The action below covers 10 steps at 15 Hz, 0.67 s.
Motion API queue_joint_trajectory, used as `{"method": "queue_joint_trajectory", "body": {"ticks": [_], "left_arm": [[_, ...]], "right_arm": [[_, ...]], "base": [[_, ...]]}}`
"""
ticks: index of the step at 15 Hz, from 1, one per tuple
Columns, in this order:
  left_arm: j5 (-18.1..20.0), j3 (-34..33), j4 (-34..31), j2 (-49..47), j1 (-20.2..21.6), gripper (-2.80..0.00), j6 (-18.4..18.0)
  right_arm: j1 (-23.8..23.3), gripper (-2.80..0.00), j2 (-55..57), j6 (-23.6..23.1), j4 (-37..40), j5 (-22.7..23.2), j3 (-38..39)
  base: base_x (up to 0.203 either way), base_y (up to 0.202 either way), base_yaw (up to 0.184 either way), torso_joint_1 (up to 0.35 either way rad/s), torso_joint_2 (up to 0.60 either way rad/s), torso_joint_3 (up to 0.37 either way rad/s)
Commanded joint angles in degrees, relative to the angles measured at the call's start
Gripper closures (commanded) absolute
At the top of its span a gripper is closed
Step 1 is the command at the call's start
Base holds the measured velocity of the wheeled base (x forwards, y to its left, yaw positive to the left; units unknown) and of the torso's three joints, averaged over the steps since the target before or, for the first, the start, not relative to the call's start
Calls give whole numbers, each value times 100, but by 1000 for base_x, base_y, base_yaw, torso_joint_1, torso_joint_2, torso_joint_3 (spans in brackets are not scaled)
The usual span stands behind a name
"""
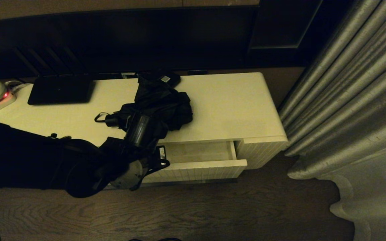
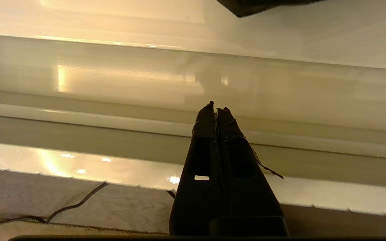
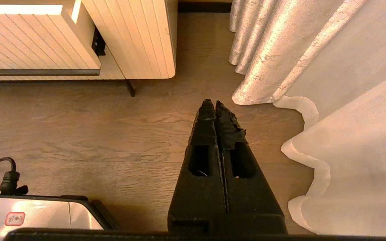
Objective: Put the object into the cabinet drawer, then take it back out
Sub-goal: Open the drawer
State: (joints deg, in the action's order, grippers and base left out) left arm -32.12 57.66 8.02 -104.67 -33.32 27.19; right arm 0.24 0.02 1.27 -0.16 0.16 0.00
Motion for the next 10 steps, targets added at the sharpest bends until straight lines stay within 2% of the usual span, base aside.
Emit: {"method": "queue_joint_trajectory", "body": {"ticks": [1, 5, 10], "left_arm": [[-57, 1, 101, -216, 1, 0, 14], [-155, -1, 437, -317, 1, 0, -100], [-117, -62, 329, -414, -1, 0, -49]], "right_arm": [[2, 0, -2, -4, -2, 2, 9], [2, 0, -2, -4, -2, 2, 9], [2, 0, -2, -4, -2, 2, 9]], "base": [[0, 0, 0, 0, 0, 0], [0, 0, 0, 0, 0, 0], [0, 0, 0, 0, 0, 0]]}}
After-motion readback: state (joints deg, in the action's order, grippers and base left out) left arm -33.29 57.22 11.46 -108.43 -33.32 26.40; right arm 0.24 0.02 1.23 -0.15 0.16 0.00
